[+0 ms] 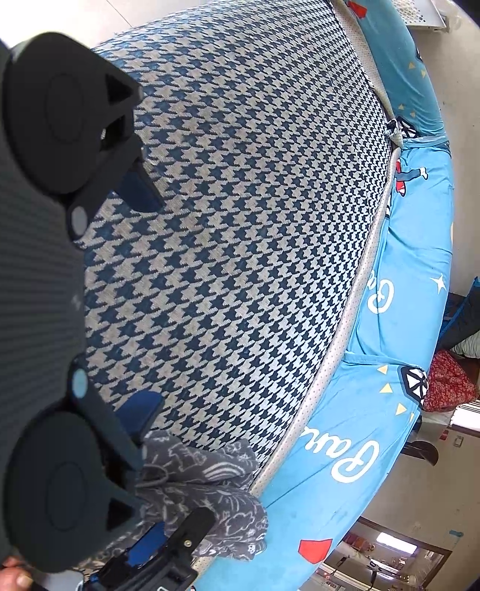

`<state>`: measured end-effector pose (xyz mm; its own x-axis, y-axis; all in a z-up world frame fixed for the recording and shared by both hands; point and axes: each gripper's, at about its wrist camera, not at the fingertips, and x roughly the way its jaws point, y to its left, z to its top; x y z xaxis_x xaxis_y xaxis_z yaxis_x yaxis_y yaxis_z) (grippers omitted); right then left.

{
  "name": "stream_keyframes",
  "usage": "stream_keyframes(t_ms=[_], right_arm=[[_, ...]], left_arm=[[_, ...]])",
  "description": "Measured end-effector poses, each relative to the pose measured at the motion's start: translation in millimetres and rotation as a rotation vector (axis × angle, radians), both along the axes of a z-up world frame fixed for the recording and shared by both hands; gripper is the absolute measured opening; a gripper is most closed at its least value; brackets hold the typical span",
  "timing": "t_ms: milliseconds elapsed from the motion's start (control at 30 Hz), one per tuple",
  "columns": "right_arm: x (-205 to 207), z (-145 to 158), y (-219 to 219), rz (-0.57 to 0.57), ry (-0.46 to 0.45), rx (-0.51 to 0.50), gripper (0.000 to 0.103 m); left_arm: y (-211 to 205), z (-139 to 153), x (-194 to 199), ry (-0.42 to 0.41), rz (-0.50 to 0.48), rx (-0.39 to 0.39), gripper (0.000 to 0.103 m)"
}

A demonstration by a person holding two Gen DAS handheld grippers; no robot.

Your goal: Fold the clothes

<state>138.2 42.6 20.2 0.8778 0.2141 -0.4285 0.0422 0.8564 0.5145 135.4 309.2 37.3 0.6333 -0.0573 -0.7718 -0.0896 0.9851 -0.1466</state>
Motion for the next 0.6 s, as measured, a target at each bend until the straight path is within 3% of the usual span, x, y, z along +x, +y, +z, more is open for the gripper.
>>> stream_keyframes(t_ms=[67,167,233,433,600], right_arm=[[5.5,-5.5,-2.6,0.0,0.008,0.04,0.068],[12.8,-10.4,-3.4,-0.003,0.021,0.059,0.04],[13.3,-6.2,1.6,-0.003,-0.006,0.025,0.031],[19.7,0.0,28.5,0.079,-0.049,-0.106,0.031],[29.0,-13.9,50.3,0.113,-0.029,-0.229,0.045]], left_arm=[[-1.4,-1.7,-1.5,0.001,-0.006,0.001,0.103],[-1.4,-2.9,-1.5,0.002,-0.01,0.002,0.103],[0.1,-2.6,-1.9,-0.002,-0.005,0.002,0.103],[9.2,-2.4,-0.4,-0.005,0.032,-0.011,0.103],[9.7,-3.2,-0.3,0.001,0.038,-0.012,0.103]])
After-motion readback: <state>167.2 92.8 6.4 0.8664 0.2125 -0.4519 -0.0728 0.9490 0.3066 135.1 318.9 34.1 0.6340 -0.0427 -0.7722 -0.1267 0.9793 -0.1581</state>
